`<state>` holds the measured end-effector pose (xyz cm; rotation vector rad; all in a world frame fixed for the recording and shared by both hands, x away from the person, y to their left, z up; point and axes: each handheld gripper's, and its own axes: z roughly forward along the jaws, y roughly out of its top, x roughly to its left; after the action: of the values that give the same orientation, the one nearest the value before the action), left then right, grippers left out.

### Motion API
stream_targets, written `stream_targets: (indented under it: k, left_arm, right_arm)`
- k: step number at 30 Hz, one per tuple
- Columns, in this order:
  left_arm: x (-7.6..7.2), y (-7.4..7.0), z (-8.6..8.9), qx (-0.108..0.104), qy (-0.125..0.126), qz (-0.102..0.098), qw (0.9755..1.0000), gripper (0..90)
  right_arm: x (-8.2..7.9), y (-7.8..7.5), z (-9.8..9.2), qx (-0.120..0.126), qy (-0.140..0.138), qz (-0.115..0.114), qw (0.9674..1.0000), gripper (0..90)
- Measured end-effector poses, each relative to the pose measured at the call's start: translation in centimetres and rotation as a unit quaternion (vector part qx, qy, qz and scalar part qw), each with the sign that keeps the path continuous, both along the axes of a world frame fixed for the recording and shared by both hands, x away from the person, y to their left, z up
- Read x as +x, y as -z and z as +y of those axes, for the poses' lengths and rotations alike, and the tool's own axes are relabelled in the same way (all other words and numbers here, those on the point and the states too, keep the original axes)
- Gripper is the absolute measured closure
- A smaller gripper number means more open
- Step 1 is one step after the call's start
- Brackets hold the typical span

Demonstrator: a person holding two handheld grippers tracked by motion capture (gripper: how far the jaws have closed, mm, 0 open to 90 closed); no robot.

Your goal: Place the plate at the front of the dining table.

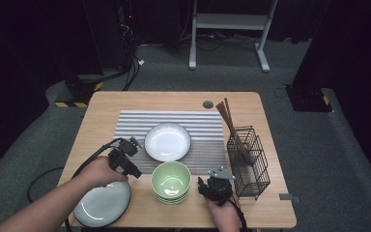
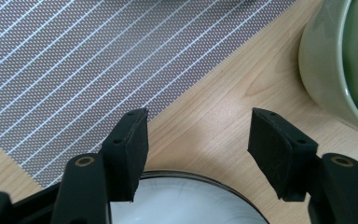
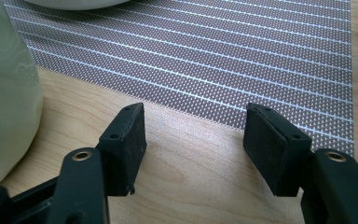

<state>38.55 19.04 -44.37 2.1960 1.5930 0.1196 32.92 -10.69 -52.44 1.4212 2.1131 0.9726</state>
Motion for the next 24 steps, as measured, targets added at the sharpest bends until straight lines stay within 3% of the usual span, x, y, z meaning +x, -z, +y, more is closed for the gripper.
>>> stream_targets:
  k: [6,10,13,18,21,24]
  left_arm:
    - [0.1,-0.4,-0.4,-0.005,-0.005,0.002,1.0000,37.9]
    - [-0.1,-0.8,-0.9,-0.003,0.008,0.000,1.0000,37.8]
    - [-0.2,-0.9,-1.0,0.009,0.023,0.006,0.9997,36.9]
    - [-0.2,-1.4,-1.5,-0.002,0.018,0.002,0.9998,36.8]
    - [-0.4,-2.0,-1.7,-0.013,0.017,-0.013,0.9997,37.5]
    - [-0.4,-2.5,-1.7,-0.018,0.020,-0.008,0.9996,37.3]
  right_arm:
    - [0.0,0.0,0.0,-0.002,0.000,-0.001,1.0000,39.3]
    - [0.0,0.0,0.0,-0.001,-0.001,0.000,1.0000,39.1]
    - [0.0,0.0,0.0,0.000,-0.002,-0.001,1.0000,38.9]
    - [0.0,0.0,-0.1,0.001,-0.002,0.000,1.0000,38.8]
    - [0.1,0.0,0.0,-0.001,-0.004,-0.002,1.0000,38.7]
    - [0.0,0.0,-0.1,0.001,-0.002,0.000,1.0000,38.7]
